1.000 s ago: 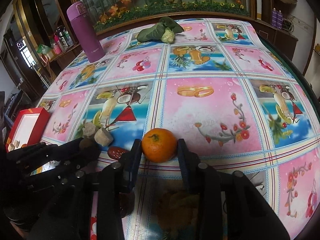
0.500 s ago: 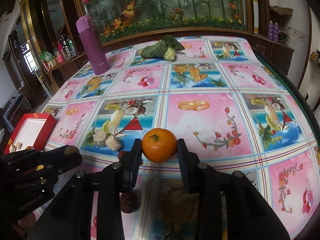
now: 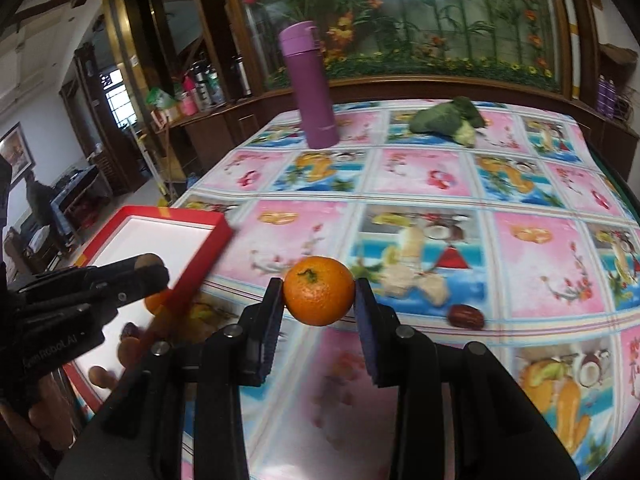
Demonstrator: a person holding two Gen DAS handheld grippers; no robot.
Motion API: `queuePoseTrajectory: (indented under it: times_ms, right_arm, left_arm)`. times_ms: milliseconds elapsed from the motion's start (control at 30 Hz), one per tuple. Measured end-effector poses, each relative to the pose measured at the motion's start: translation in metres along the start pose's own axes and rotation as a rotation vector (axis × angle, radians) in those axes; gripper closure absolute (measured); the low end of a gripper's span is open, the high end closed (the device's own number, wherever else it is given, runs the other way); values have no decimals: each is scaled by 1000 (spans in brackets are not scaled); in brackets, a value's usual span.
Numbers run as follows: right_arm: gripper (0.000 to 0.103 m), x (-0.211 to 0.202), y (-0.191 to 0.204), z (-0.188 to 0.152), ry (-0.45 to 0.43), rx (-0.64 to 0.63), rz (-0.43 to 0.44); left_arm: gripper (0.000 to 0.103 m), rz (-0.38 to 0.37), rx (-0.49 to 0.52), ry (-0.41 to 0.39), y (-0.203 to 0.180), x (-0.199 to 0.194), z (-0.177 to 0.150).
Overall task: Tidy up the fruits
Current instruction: 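Carry the orange and brown fruit into the white tray and release both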
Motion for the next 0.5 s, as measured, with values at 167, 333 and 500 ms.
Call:
queuePoseTrajectory:
  times_ms: [167, 333, 500]
  right_arm:
    - [65, 31, 37, 20, 44, -18, 69]
    - [65, 69, 85, 34, 86, -64, 134]
    - [65, 105, 126, 31, 150, -133, 165]
  left_arm:
    - [82, 101, -84, 0, 68, 2, 2]
    - [82, 185, -150, 16, 122, 7, 0]
    - [82, 238, -195, 37, 162, 11, -6]
Point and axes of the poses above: each gripper's, at about its wrist camera, not at the fingertips, and x roughly the way its jaws point, y to its left, z to its top, the point moved 4 cm from there along x, roughly the way its jaws point, and after that the axes turned 12 degrees about z, right-handed, at the moved point
